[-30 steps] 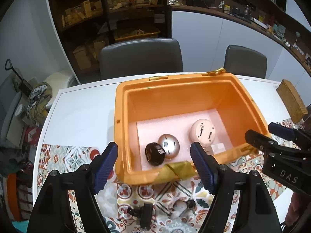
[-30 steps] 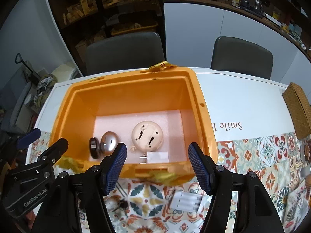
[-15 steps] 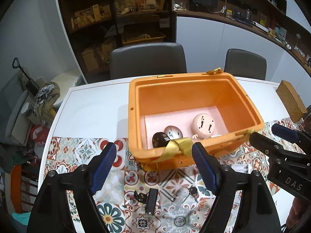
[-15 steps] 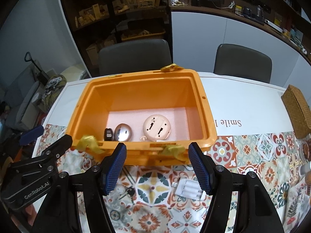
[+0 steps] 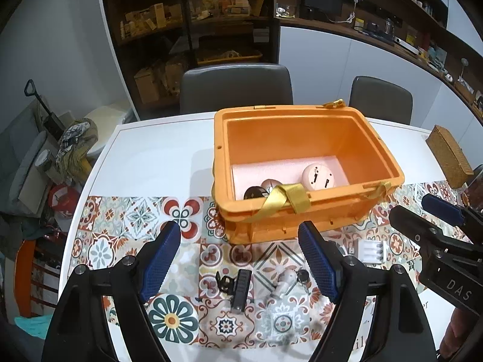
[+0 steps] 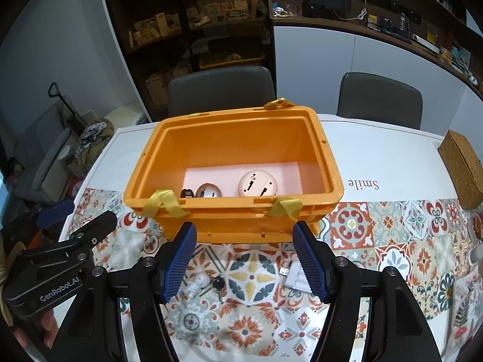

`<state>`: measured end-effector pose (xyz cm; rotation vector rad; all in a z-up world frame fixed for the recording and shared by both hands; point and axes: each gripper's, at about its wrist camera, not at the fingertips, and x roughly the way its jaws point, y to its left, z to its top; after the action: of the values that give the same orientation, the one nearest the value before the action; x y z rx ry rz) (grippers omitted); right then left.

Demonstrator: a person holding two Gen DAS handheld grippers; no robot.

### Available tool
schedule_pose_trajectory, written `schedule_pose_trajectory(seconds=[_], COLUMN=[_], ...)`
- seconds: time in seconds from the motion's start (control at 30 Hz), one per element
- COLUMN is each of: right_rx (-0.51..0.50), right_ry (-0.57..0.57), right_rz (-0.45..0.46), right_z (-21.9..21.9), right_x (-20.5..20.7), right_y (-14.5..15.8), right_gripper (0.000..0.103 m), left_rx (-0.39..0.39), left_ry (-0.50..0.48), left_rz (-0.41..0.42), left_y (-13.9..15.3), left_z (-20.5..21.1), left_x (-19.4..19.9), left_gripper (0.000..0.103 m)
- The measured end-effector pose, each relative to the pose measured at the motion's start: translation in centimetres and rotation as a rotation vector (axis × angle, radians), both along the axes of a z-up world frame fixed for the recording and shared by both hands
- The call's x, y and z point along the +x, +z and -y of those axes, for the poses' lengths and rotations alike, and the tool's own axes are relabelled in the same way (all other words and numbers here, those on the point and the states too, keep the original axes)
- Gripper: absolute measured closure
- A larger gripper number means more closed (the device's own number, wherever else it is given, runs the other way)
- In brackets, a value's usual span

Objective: Organize rigid objects
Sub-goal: 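Withdraw both open tools from the crate back over the table, then move the left tool toward the black bike light while the right tool approaches the white figurine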

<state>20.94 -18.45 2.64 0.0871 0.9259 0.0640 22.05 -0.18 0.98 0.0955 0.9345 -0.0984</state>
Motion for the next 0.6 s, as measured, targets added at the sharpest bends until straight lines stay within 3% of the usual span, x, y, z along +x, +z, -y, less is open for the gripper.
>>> schedule_pose_trajectory(seconds=[0.6], right_rx=[0.033], right_ry=[0.055], right_rz=[-0.004], right_z=[-1.6], right_x=[-3.1], right_y=[-1.5], right_gripper=[0.037], left_rx=[-0.038], left_ry=[0.069], left_rz=[-0.063], left_y=[-2.4], left_z=[-2.9], left_x=[-3.7], left_gripper=[0.023])
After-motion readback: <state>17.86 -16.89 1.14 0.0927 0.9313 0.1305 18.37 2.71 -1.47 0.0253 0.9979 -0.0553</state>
